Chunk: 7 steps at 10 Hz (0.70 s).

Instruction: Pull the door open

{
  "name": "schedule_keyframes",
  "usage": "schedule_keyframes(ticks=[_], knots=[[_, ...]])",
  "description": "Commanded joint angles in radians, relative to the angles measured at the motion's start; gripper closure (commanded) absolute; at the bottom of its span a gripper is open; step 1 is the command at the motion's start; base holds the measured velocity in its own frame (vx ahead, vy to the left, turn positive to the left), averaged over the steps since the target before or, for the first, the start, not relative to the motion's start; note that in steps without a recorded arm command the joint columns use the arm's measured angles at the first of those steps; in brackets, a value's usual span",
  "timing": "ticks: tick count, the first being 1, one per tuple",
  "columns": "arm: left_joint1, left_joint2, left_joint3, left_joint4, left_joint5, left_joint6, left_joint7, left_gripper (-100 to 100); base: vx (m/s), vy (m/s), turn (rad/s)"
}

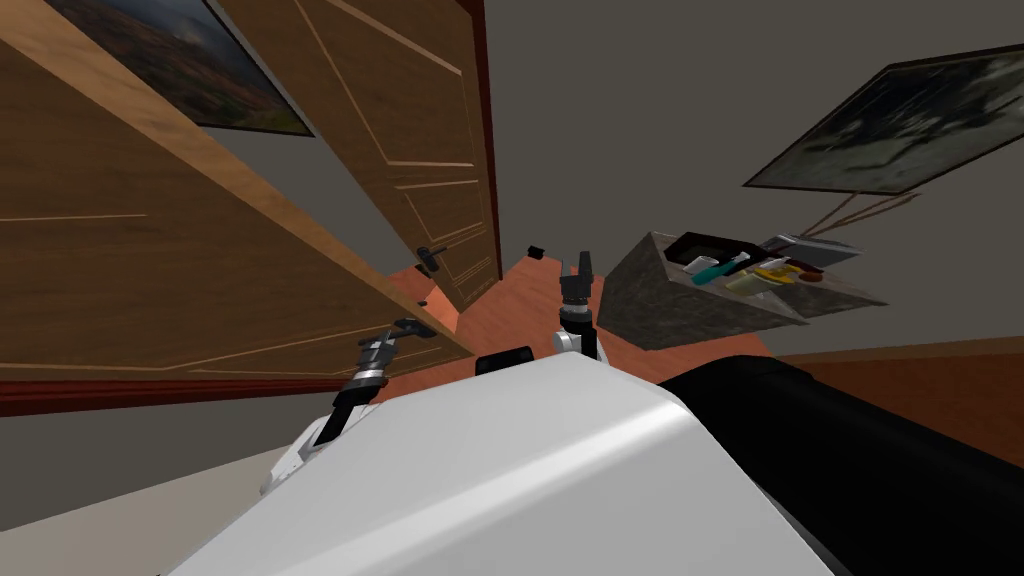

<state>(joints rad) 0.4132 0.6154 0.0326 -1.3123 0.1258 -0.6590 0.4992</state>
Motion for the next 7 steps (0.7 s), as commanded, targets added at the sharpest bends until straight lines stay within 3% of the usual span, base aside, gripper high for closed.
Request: schedule_keyframes(ticks=[1, 6, 7], knots=[[0.015, 0.009, -0.012, 0.002, -0.004, -0.027, 0.011, 100, -0.234, 0.067, -0.182], [0.043, 0.046, -0.030, 0.016, -0.008, -0.095, 0.043, 100, -0.215, 0.066, -0.138], [0.039, 0.044, -0.023, 0.018, -0.006, -0.084, 0.038, 100, -0.095, 0.031, -0.028]])
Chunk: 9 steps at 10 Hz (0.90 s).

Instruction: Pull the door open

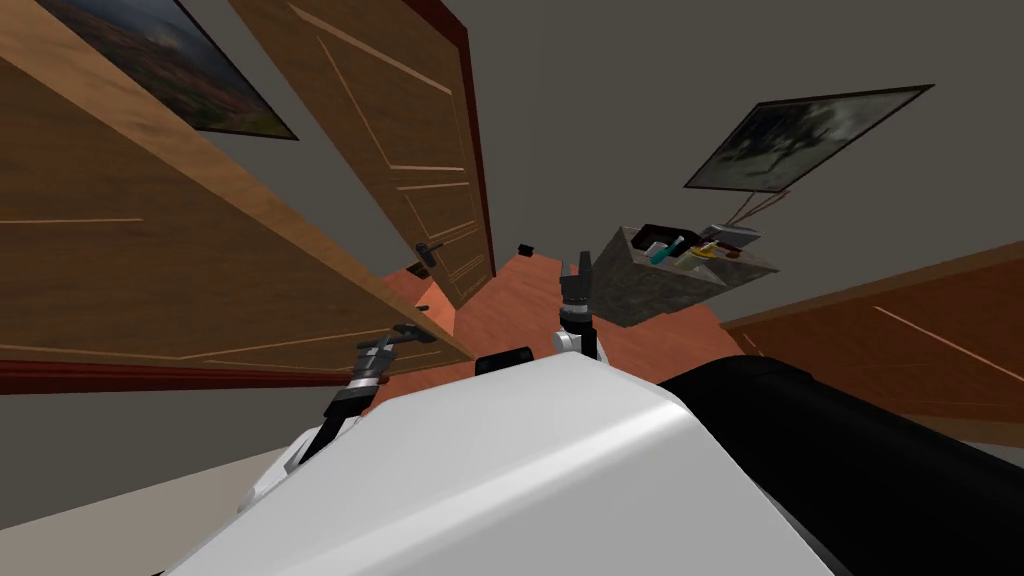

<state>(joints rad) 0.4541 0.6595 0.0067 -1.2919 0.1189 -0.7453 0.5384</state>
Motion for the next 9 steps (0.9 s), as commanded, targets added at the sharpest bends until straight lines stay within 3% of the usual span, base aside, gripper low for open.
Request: schedule_keyframes(ticks=[1, 9], knots=[[0.001, 0.007, -0.004, 0.008, -0.001, -0.014, 0.006, 100, -0.121, 0.043, -0.123], [0.005, 0.047, -0.029, 0.049, -0.008, -0.093, 0.040, 100, -0.209, 0.069, -0.142]])
